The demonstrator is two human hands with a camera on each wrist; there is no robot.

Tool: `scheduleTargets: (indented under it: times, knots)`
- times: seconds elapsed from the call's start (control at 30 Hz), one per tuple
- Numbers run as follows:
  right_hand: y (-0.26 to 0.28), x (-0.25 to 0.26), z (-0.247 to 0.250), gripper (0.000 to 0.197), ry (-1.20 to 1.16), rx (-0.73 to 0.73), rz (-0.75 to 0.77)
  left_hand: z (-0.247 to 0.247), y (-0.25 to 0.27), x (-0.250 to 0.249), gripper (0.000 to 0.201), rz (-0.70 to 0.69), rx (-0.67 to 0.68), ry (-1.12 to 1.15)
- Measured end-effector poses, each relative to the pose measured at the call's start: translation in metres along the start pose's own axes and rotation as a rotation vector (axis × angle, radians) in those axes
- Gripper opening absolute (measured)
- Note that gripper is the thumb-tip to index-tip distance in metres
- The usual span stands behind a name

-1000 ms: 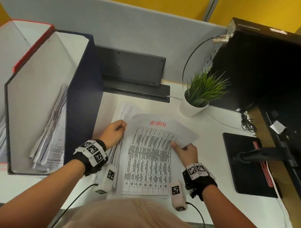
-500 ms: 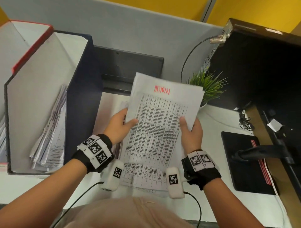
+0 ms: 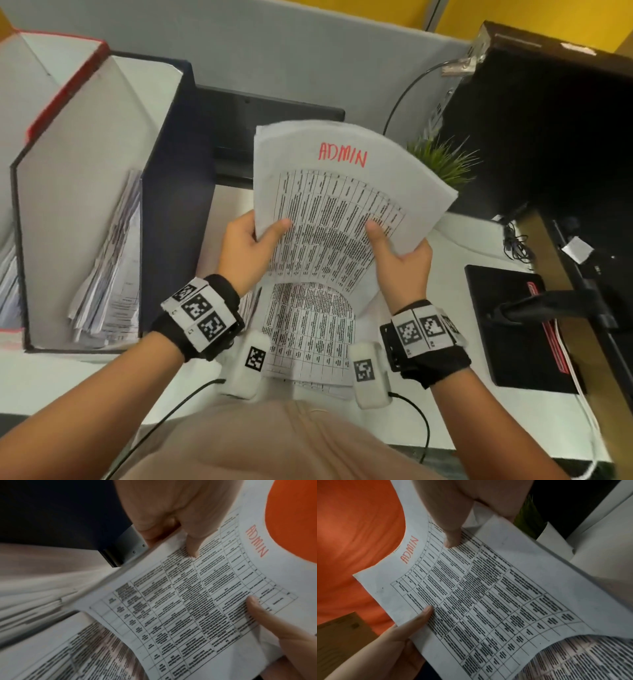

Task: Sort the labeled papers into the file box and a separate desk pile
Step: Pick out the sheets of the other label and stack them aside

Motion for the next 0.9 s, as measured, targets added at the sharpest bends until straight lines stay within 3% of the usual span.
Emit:
scheduleTargets:
  times: [0.1,0.27,0.5,0.67,0.77,0.9]
  knots:
    - [0.007,-0.009,0.001,0.031,0.043,0.016,-0.018,-0.001,0.001,0.003,0.016,-0.001,-0.031,-0.028]
    - [0.021,-0.030,-0.003,0.040,0.148,-0.002,-0.079,-0.004,0.007,0.028,0.020,0.188,0.042,-0.199]
    - [-0.003,0.001,-0.014,0.040,0.076,0.035,0.032,0.005,0.002,-0.021,0.006,0.059,-0.067,-0.130]
    - [-0.009,0.018,-0.013,0.040,0.110,0.239,0.134,0.046,-0.010,-0.067,0.020,0.025,-0.118,-0.210]
    - [-0.008,0.003,-0.001,0.035,0.192,0.287,0.077,0.084,-0.013,-0.091,0.029,0.095,-0.166,-0.237]
    - [-0.002,-0.028,0.021,0.033,0.309,0.285,-0.010,0.140,-0.008,-0.116,0.021,0.181,-0.243,-0.282]
Point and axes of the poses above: each hand's wrist, its own y-axis away from the middle knuckle, its own z-axis out of the back of the hand, x = y × z, the point moved 1 cm from there along -y, towards the middle knuckle, and after that the axes turned 6 degrees about z, right-handed, at the moved point
